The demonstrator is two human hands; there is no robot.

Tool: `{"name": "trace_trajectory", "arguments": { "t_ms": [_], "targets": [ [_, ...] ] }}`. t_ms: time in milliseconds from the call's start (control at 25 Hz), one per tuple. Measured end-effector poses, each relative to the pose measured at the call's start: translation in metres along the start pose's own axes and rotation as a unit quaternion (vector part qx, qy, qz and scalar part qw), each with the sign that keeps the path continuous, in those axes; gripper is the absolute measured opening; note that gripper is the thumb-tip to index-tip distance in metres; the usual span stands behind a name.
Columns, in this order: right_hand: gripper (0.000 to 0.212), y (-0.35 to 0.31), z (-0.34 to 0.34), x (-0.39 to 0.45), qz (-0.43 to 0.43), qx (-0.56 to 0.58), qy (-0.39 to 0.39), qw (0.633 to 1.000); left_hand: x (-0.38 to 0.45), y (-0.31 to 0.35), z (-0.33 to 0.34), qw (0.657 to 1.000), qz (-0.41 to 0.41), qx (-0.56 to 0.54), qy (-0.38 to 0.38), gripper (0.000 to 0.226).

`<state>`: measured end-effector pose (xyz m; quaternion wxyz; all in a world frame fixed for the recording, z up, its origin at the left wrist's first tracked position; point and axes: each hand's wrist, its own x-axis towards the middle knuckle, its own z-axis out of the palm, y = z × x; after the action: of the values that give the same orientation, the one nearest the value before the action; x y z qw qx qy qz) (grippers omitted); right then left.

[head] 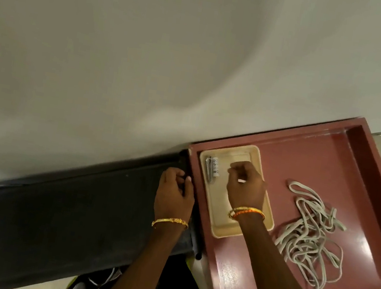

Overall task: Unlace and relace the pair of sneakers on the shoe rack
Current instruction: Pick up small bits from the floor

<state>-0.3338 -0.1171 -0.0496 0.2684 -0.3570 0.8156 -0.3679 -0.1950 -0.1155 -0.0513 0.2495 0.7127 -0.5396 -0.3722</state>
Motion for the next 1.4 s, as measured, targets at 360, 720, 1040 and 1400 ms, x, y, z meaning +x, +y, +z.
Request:
{"name": "trace_trajectory", "arguments": {
  "t_ms": [360, 720, 1040, 1400],
  "targets": [
    [0.032, -0.069, 0.076, -0.171, -0.307, -0.111, -0.166, 0.931, -0.114, -0.131, -0.138, 0.989, -0.07, 0.098, 0.091, 0.029],
    [0.036, -0.093, 0.179, -0.415, -0.489, -0.219, -0.545, 0.644, -0.252, -0.27, -0.272, 0.923, -0.352, 0.091, 0.124, 0.032],
    [0.032, -0.033, 0.261, -0.568, -0.524, -0.3, -0.656, 0.453, -0.351, -0.416, -0.284, 0.702, -0.609, -0.217, 0.298, 0.022],
    [0.048, 0.131, 0.459, -0.617, -0.587, -0.392, -0.661, 0.254, -0.371, -0.645, -0.169, 0.407, -0.728, -0.445, 0.327, 0.041]
  ]
}}
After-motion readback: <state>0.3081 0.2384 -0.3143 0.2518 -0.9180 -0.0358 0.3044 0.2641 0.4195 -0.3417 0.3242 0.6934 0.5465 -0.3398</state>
